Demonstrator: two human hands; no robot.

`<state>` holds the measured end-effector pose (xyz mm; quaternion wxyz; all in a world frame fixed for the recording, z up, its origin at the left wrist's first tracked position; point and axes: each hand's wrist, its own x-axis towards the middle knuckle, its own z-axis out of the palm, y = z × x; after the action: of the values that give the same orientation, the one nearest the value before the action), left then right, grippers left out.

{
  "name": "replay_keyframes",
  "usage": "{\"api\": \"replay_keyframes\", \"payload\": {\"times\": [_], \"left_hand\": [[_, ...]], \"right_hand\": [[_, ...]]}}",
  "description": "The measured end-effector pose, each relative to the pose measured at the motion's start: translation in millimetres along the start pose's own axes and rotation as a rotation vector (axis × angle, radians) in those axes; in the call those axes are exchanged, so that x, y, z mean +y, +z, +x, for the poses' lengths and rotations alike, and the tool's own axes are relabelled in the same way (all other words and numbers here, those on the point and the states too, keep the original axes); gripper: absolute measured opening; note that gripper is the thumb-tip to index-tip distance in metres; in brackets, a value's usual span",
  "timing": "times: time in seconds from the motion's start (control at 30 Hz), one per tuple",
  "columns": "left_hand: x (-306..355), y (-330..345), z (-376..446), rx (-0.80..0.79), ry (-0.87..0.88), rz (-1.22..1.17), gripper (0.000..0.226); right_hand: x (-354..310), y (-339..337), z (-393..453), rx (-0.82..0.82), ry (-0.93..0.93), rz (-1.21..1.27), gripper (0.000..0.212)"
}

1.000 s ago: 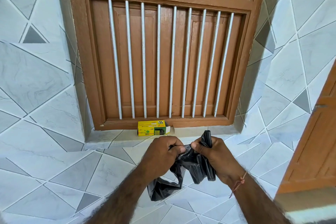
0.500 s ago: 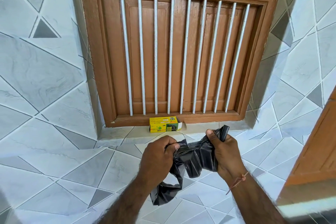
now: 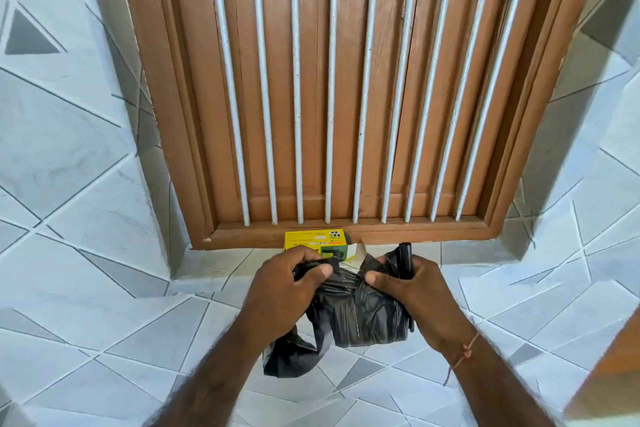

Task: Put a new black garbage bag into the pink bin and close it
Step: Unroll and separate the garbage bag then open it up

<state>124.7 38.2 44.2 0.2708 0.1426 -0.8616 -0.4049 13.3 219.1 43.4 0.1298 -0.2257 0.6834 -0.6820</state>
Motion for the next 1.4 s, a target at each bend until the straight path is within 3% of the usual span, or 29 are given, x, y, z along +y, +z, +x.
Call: {"api": "replay_keyframes", "payload": {"times": [0.1, 0.23, 0.3, 0.57, 0.73, 0.83, 1.0, 1.13, 1.23, 1.33, 1.4], "left_hand": [[6.1, 7.5, 25.2, -0.08, -0.03, 0.085, 0.019], [10.9, 24.2, 57.5, -0.107, -0.103, 0.103, 0.015], [15.5, 35.4, 68.7, -0.036, -0.121, 0.07, 0.016], [26.6, 63.6, 84.5, 0.211, -0.079, 0.366, 0.014], [-5.6, 12.6, 95.3, 0.381, -0.166, 0.282, 0.011], [-26.0, -9.0, 95.3, 0.279, -0.149, 0.302, 0.011], [-31.6, -24.5, 83.7, 0.146, -0.057, 0.398, 0.031], [-50.9, -28.2, 88.0, 0.022, -0.058, 0.303, 0.035], [-58.1, -22.1, 93.4, 0.004, -0.069, 0.234, 0.032], [-59.5, -7.3, 97.6, -0.064, -0.101, 0.18, 0.022], [-53.5, 8.1, 101.7, -0.122, -0.07, 0.268, 0.018]], "right_hand": [[-0.8, -9.8, 29.8, -0.086, 0.009, -0.058, 0.013], [1.0, -18.0, 69.5, -0.092, -0.023, -0.135, 0.012], [1.5, -20.9, 86.3, -0.05, -0.048, -0.148, 0.013], [7.0, -21.6, 129.1, 0.027, -0.143, -0.226, 0.009], [6.7, -59.3, 158.3, 0.307, -0.107, -0.055, 0.017], [6.8, -60.4, 159.5, 0.314, -0.111, 0.005, 0.006], [11.6, -26.9, 145.6, 0.199, -0.013, 0.068, 0.017], [16.0, -24.7, 140.8, 0.145, 0.244, 0.462, 0.028], [22.6, -27.9, 136.4, 0.184, 0.246, 0.603, 0.027], [29.2, -32.7, 133.5, 0.226, 0.176, 0.532, 0.023], [28.6, -35.4, 132.4, 0.246, 0.113, 0.397, 0.026]]}}
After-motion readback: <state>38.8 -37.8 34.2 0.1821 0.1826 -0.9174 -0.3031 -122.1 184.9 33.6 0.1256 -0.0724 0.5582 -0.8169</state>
